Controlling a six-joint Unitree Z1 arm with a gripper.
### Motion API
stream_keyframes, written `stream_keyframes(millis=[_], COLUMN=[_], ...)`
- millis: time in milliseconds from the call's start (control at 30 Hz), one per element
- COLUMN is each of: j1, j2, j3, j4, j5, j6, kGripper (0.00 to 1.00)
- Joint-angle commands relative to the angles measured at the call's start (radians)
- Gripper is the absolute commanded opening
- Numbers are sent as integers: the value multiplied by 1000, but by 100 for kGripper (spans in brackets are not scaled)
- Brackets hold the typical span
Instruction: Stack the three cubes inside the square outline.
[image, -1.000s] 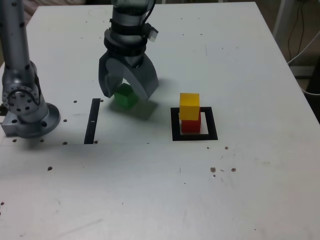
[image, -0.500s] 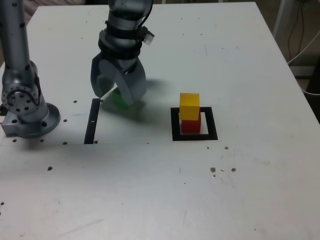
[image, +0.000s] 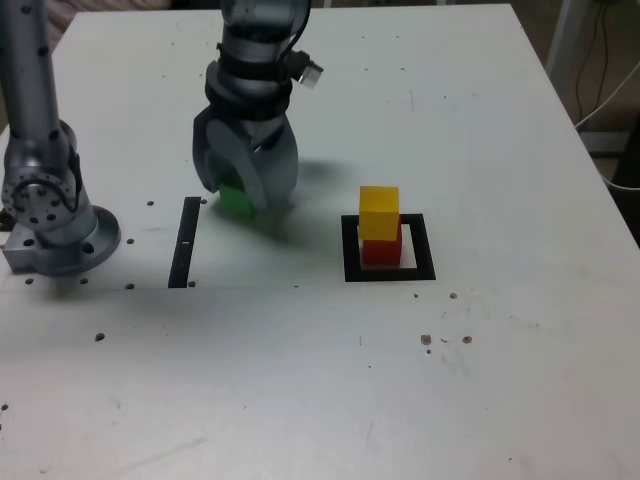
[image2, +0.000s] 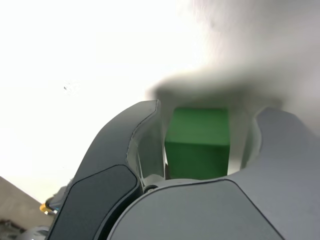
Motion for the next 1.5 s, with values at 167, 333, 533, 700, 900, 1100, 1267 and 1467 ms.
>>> stream_keyframes(millis=[167, 333, 533, 700, 900, 1100, 1267, 1467], j1=[8, 12, -48, -127, -183, -188, -177, -135], j2=[-32, -30, -69, -86, -57, -57, -70, -87], j3=[-11, -75, -247, -365, -499, -521, -475, -370], j4=[16, 86, 308, 383, 483, 511, 509, 493], j5=[21, 30, 55, 63, 76, 85, 112, 120], j6=[-3, -41, -206, -347, -420, -420, -382, -329], kGripper=[46, 30, 27, 26, 24, 23, 51, 98])
